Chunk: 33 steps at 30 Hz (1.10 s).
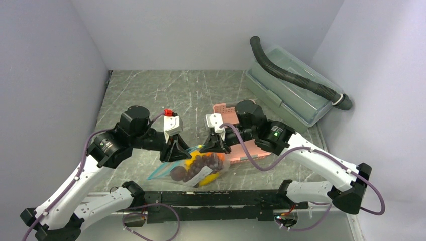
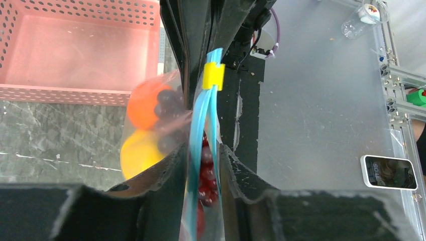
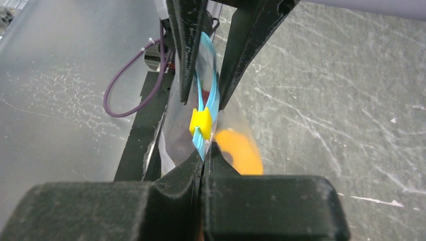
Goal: Place the food in the zip-top bag and seal the zipper
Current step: Zip the zipper food storage bag at the center of the board.
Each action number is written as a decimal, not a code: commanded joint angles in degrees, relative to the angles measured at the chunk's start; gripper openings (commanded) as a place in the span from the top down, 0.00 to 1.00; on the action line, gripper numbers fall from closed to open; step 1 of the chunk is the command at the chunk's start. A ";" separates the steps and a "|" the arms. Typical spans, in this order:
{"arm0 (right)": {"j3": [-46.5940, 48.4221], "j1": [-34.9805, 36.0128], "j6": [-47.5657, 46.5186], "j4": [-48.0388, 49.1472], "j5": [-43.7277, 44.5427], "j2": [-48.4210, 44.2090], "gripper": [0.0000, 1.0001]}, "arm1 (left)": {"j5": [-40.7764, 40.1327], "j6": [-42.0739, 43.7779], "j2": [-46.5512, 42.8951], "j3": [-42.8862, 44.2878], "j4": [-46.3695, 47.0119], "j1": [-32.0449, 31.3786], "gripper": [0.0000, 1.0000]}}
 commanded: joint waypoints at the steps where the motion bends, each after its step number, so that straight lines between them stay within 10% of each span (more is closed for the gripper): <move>1: 4.37 -0.23 2.97 1.53 0.11 0.68 1.00 | 0.70 1.43 -0.10 2.32 2.59 -0.26 0.63; 33: 10.89 -0.23 12.08 -2.01 -0.24 8.03 1.00 | -6.45 -1.87 -0.55 1.67 12.49 -0.25 0.51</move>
